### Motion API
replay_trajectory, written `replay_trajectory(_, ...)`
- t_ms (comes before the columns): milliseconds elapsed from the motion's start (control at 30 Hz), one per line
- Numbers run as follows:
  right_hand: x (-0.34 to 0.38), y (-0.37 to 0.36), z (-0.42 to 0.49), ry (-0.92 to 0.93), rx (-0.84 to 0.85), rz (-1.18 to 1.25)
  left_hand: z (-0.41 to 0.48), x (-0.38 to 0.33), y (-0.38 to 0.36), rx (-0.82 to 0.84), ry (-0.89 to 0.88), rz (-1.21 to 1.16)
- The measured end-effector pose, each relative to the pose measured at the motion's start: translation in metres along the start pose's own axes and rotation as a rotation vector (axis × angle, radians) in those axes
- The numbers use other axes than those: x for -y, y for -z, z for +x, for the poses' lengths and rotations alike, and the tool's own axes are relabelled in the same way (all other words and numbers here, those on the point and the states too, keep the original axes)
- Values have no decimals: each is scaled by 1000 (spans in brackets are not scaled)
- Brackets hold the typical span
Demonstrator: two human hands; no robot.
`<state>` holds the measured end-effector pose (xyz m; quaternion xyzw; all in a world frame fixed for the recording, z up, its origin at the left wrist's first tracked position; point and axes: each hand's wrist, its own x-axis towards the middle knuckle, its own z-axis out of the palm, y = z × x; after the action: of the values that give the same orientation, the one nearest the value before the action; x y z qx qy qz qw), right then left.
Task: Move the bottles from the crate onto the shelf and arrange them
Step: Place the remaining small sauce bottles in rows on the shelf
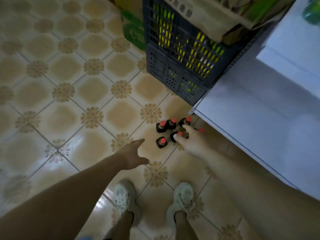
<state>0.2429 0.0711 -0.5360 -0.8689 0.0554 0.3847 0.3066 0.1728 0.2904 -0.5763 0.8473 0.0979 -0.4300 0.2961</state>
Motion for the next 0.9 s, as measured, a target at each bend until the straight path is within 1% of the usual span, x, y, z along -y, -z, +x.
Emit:
replay_trajectory(100, -36, -36, 71, 16, 64, -61, 73, 26, -38, 4, 45, -41)
replay_trajectory(300, -93, -99, 185, 143, 137, -226, 208, 73, -112, -1, 100, -124)
replay_trajectory(400, -116, -132, 228, 150, 160, -225, 262, 94, -149, 2, 104, -146)
replay_trajectory(467, -130, -150, 250, 173, 149, -204, 293, 104, -171, 13, 97, -175)
replay_trajectory(533, -143, -167, 265, 196, 134, -157, 318, 108, -188, -13, 104, -229)
replay_trajectory(633, -161, -187, 281, 224, 89, -114, 349, 107, -204, -56, 84, -283)
replay_trajectory(733, -169, -197, 285, 231, 43, -1, 366, 105, -209, -92, 66, -334)
replay_trajectory(800, -165, -194, 276, 206, -1, 57, 362, 102, -204, -117, 46, -362)
replay_trajectory(900, -144, -175, 240, 223, -33, 112, 327, 93, -184, -110, -8, -353)
